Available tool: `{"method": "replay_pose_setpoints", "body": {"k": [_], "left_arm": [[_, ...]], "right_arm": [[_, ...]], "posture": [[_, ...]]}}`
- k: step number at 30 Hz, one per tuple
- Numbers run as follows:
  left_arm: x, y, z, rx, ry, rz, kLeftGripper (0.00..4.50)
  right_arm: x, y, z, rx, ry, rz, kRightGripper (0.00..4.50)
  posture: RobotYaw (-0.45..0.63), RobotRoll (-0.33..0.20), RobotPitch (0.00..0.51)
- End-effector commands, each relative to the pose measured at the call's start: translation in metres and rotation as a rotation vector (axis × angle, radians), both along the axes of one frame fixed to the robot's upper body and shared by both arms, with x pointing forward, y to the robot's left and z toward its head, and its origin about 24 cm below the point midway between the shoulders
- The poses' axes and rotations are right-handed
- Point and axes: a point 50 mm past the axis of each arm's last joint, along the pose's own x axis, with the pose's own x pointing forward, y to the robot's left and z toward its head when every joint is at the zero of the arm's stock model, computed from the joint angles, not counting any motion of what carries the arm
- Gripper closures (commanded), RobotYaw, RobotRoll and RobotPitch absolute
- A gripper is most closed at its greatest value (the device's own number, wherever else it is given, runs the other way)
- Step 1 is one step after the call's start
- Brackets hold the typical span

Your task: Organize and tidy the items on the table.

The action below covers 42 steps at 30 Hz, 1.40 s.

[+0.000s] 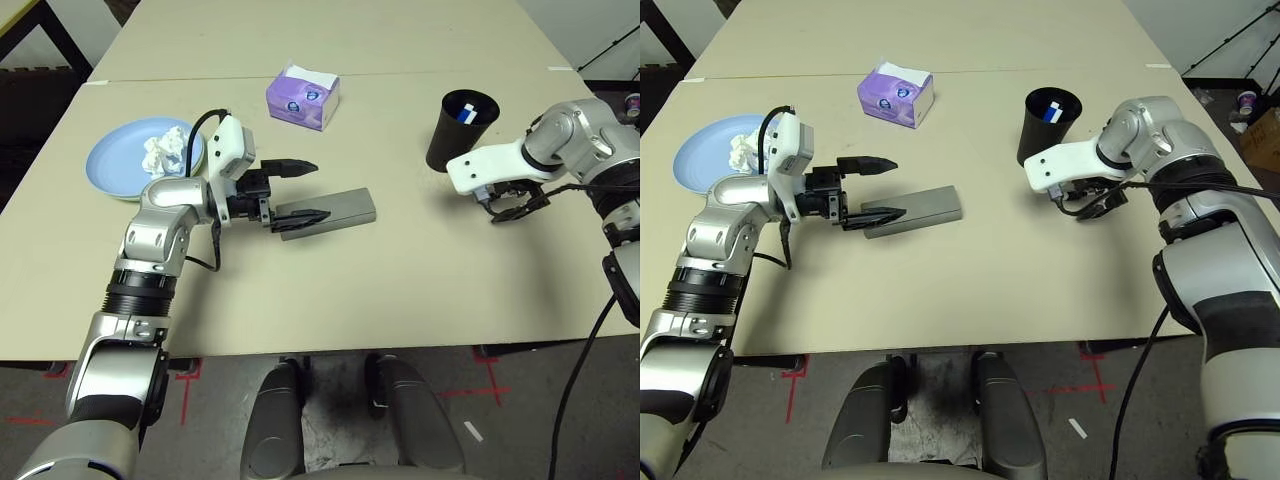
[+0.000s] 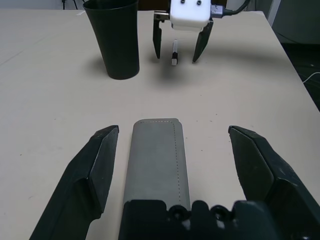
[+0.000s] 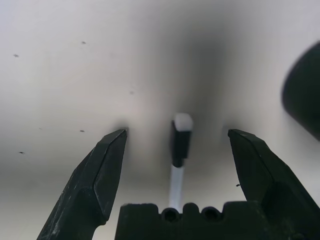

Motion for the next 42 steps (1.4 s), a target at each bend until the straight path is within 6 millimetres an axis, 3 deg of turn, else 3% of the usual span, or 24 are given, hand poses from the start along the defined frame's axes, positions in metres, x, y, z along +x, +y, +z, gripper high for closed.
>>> {"method": "replay_pose_setpoints", "body": {"k": [1,13,16,24,26,34,42], "left_arm": [[-0.004,0.0,0.0,0.005,-0.006,-0.008,0.0],[-0.006,0.002,0.0,0.009,-0.002,-0.003,0.0],[-0.007,0.003,0.0,0.01,0.0,-0.003,0.0],[-0.009,0.003,-0.002,0.011,0.003,-0.002,0.0],[-0.009,0.002,-0.002,0.011,0.003,-0.002,0.0],[-0.008,0.002,-0.002,0.012,0.001,0.001,0.0],[-0.005,0.003,0.0,0.012,0.0,-0.001,0.0]], "right_arm": [[0.0,-0.003,-0.002,-0.03,0.02,-0.012,0.03],[0.0,-0.002,-0.007,-0.046,0.039,-0.016,0.03],[0.0,-0.001,-0.008,-0.047,0.041,-0.013,0.64],[0.0,0.002,-0.009,-0.036,0.057,-0.002,3.68],[0.0,0.002,-0.009,-0.035,0.057,-0.001,4.18],[0.0,0.013,0.016,0.05,0.046,0.035,4.18],[-0.006,0.036,0.07,0.433,0.067,-0.003,4.18]], "posture": [[0.0,0.0,0.214],[0.01,0.0,0.216],[0.01,0.0,0.217],[0.01,0.0,0.219],[0.01,0.0,0.219],[0.0,0.0,0.213],[-0.02,0.0,0.201]]}}
